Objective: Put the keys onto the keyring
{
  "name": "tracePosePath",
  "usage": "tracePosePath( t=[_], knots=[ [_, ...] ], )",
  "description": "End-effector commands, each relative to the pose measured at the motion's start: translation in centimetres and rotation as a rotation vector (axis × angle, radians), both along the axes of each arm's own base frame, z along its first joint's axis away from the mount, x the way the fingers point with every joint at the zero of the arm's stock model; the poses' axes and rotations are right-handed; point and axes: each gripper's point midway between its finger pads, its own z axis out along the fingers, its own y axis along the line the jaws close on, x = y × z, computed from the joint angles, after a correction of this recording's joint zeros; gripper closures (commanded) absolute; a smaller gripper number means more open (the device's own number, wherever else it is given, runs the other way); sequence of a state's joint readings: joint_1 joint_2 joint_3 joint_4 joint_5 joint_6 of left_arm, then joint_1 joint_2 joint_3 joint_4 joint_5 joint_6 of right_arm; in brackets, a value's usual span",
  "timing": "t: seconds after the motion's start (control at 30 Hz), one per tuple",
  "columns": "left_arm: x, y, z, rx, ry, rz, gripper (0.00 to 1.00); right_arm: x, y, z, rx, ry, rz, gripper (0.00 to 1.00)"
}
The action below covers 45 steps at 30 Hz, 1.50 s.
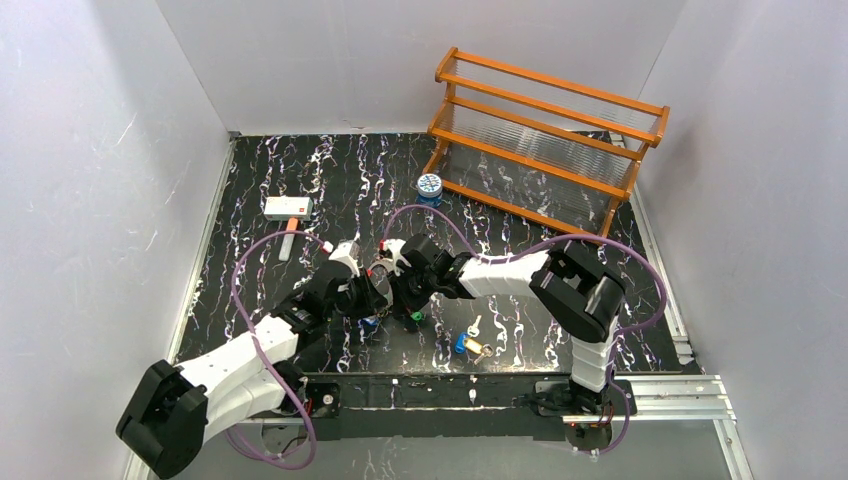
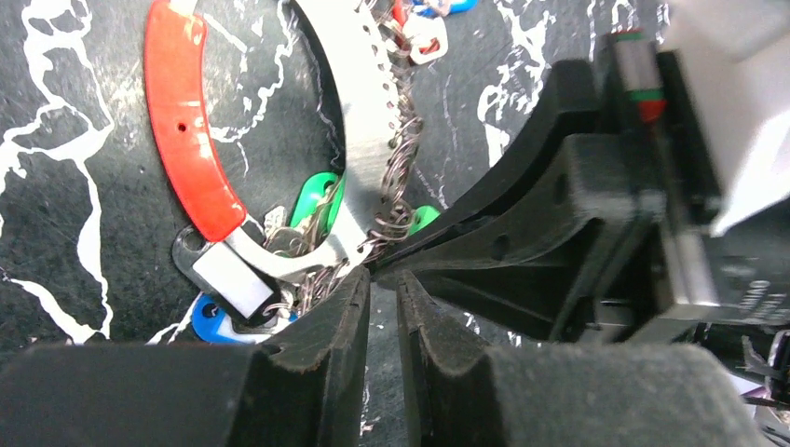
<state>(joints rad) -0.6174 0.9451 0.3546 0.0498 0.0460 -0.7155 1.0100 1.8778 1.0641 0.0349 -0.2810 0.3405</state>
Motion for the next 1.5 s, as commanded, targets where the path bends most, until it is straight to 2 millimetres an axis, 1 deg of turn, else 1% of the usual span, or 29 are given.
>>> tracePosePath(
  t=[0.0, 0.13, 0.3, 0.43, 0.6, 0.8, 0.9, 1.03, 1.13, 1.2, 1.27, 1.37, 1.47],
  knots=[
    [-0.6, -0.3, -1.2, -0.019, 0.025, -0.016, 0.83, 0.7, 0.6, 1.9, 0.047, -0.051, -0.013, 0.94],
    [-0.8, 0.1, -1.6, -0.002, 0.025, -0.008, 0.81, 0.8, 0.5, 2.2, 0.049, -0.057, -0.018, 0.95],
    [-0.9, 1.1, -1.9, 0.047, 0.028, 0.008, 0.76, 1.8, -0.4, 2.7, 0.026, -0.107, -0.066, 0.93],
    [-1.1, 1.5, -2.2, 0.068, 0.033, 0.009, 0.76, 2.0, -0.8, 3.2, 0.032, -0.120, -0.079, 0.87],
    [-1.1, 1.5, -2.6, 0.075, 0.043, 0.006, 0.76, 2.2, -0.7, 4.0, 0.063, -0.116, -0.089, 0.74],
    [-1.2, 1.3, -2.5, 0.066, 0.039, 0.002, 0.78, 1.5, -0.1, 5.1, 0.129, -0.080, -0.053, 0.69],
    [-1.3, 1.3, -2.7, 0.059, 0.042, 0.000, 0.80, 1.1, 0.1, 4.8, 0.135, -0.054, -0.040, 0.68],
    [-1.4, 1.2, -3.0, 0.053, 0.047, 0.000, 0.81, 0.5, 0.5, 4.7, 0.157, -0.012, -0.024, 0.68],
    [-1.4, 1.3, -3.3, 0.056, 0.051, 0.002, 0.82, 0.0, 0.9, 4.7, 0.183, 0.024, -0.003, 0.73],
    [-1.4, 1.3, -3.4, 0.057, 0.052, 0.004, 0.82, -0.6, 1.3, 4.3, 0.196, 0.061, 0.018, 0.75],
    [-1.4, 1.3, -3.4, 0.059, 0.052, 0.004, 0.82, -0.9, 1.6, 3.5, 0.188, 0.098, 0.032, 0.80],
    [-1.3, 1.3, -3.5, 0.064, 0.052, 0.005, 0.82, -0.9, 1.7, 1.9, 0.158, 0.129, 0.024, 0.85],
    [-1.2, 1.3, -3.4, 0.058, 0.047, 0.006, 0.82, -0.5, 1.3, 0.5, 0.110, 0.124, -0.004, 0.89]
  ],
)
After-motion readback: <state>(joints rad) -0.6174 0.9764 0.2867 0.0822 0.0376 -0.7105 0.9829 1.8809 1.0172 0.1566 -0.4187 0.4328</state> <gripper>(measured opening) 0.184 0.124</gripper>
